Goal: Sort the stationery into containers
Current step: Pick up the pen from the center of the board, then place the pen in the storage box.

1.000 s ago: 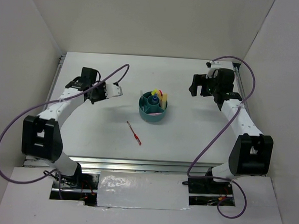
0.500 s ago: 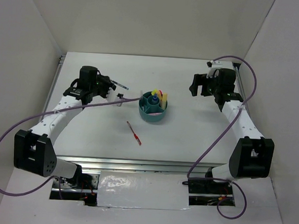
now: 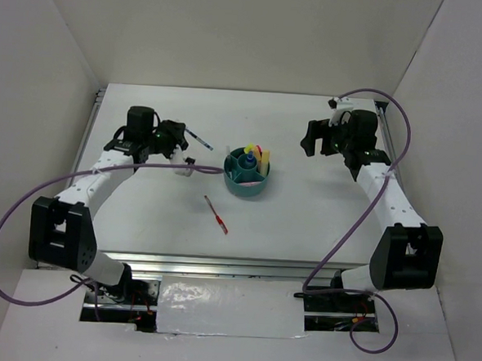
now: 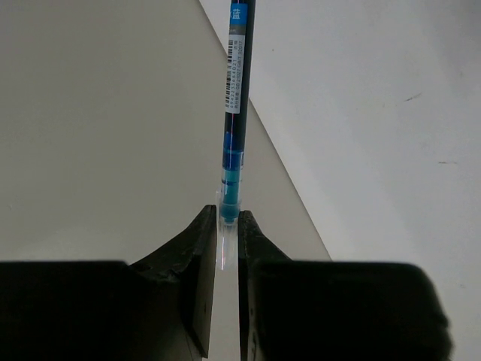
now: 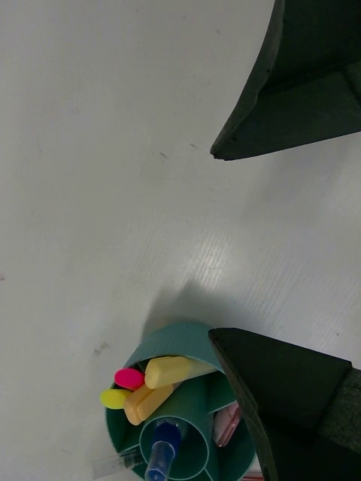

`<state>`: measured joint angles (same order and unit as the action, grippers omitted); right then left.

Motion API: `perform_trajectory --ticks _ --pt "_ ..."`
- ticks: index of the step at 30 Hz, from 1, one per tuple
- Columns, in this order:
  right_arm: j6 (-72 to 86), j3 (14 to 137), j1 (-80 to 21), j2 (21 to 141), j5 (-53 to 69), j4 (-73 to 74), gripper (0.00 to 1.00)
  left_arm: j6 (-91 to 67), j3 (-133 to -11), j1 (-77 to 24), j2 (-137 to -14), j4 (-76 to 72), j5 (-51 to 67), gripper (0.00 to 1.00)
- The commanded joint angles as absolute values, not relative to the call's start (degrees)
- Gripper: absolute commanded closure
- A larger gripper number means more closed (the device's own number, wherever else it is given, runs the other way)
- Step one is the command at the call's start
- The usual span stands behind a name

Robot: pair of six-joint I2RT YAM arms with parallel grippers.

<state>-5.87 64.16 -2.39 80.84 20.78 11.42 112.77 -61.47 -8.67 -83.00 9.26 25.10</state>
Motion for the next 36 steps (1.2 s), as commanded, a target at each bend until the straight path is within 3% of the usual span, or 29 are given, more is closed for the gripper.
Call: perform_trajectory --ticks 1,15,24,30,36 --pt "-6.2 63.8 -2.5 78.7 21.5 10.0 0.02 150.5 -68.4 -7.6 -85.2 14.8 32.2 0.97" --pt "-6.0 61.3 -1.7 76.9 21.4 9.0 0.02 168.1 -79.9 -9.4 -93.7 28.6 31.9 0.95" --pt "-5.9 61.7 -1.3 76.5 22.4 9.1 0.02 165.8 -80.9 -11.7 -93.7 29.1 28.7 0.95" --pt "1.7 71.3 -2.7 79.5 38.4 12.5 0.04 164.4 -77.6 -11.1 -88.8 26.9 33.7 0.96" --pt "10.5 84.0 -12.6 89.4 47.5 10.8 0.07 163.3 -75.1 -12.1 -84.4 26.3 36.9 0.95"
